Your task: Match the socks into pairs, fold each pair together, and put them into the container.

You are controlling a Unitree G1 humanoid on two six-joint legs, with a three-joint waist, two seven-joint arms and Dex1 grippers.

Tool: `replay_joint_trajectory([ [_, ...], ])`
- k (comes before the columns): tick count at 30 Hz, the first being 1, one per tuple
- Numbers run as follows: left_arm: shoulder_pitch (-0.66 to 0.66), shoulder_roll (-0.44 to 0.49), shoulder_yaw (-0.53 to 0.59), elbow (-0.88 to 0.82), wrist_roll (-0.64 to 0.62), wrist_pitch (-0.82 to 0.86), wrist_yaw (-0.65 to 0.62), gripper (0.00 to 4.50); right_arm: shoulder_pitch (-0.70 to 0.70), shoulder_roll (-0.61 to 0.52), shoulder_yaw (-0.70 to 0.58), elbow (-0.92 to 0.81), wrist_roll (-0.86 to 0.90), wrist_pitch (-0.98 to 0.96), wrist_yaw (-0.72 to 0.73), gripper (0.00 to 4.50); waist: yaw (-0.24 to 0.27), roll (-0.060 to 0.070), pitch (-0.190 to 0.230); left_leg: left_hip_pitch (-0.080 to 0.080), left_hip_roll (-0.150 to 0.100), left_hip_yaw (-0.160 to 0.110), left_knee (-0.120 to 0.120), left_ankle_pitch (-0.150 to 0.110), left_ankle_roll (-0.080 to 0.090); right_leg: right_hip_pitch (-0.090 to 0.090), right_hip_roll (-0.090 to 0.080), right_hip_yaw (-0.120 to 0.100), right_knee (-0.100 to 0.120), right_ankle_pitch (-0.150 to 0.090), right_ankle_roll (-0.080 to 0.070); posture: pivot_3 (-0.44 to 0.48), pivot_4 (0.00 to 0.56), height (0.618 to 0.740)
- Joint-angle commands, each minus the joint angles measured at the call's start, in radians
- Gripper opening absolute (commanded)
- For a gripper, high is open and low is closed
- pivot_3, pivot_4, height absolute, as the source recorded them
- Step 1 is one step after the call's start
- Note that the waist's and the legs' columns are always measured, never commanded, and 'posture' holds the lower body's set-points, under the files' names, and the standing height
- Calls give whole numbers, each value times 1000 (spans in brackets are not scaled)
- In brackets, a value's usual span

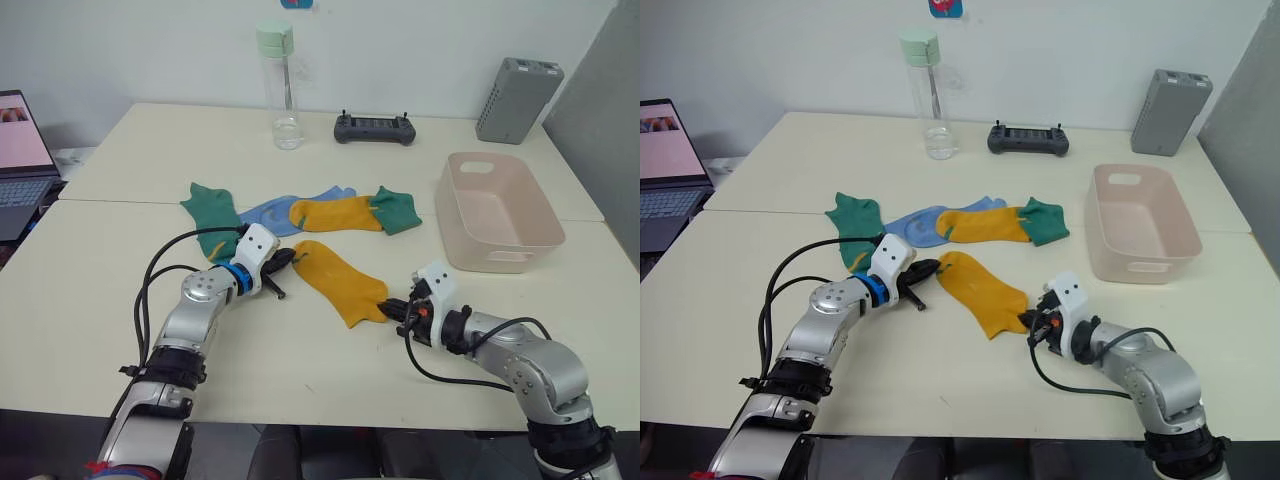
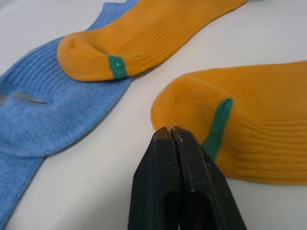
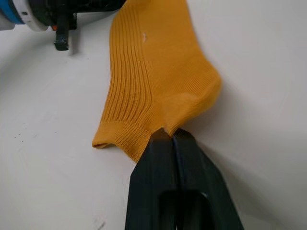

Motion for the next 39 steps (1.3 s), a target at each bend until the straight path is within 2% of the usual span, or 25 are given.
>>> replay_joint_trajectory([
  [1,67,-1,42,-147,-65,108,2,0,-15,-47,-58,-10,35,-2,36,16,-1,0,0,0,0,0,0,0,0,0,0,0,0,0,0,0,150,740],
  [5,116,-34,104,-272,-154,262,53,0,-38,-104,-66,28,54,-10,88,16,-6,0,0,0,0,0,0,0,0,0,0,0,0,0,0,0,150,740],
  [9,85,-67,167,-294,-226,357,99,0,-44,-154,-60,48,77,-9,139,16,-6,0,0,0,0,-1,2,0,0,1,0,0,0,0,1,0,150,740],
  [12,49,-61,140,-273,-221,359,69,587,-34,-167,-63,44,86,-7,151,0,-7,0,0,0,0,0,2,0,0,1,0,0,0,1,2,0,150,740],
  [20,-63,-95,46,-108,-133,317,76,3079,-9,-179,-67,31,99,-9,136,0,-7,0,0,0,0,0,2,0,0,1,0,0,0,1,2,0,150,740],
  [25,-95,-113,-7,-32,-95,299,49,3079,3,-173,-68,8,106,-4,119,0,-12,0,0,0,0,0,2,0,0,1,0,0,0,1,2,0,150,740],
  [29,-89,-107,-35,-35,-87,303,15,2236,16,-171,-72,-3,106,-5,112,0,-12,0,0,0,0,0,2,0,0,1,0,0,0,1,2,0,150,740],
  [36,-58,-95,-30,-90,-102,326,-21,19,20,-176,-77,-1,107,-11,110,0,-12,0,0,0,0,0,2,0,0,1,0,0,0,1,2,0,150,740],
  [39,-39,-90,-14,-120,-112,336,-21,19,12,-175,-71,10,102,-20,114,0,-13,0,0,0,0,0,2,0,0,1,0,0,0,1,2,0,150,740],
])
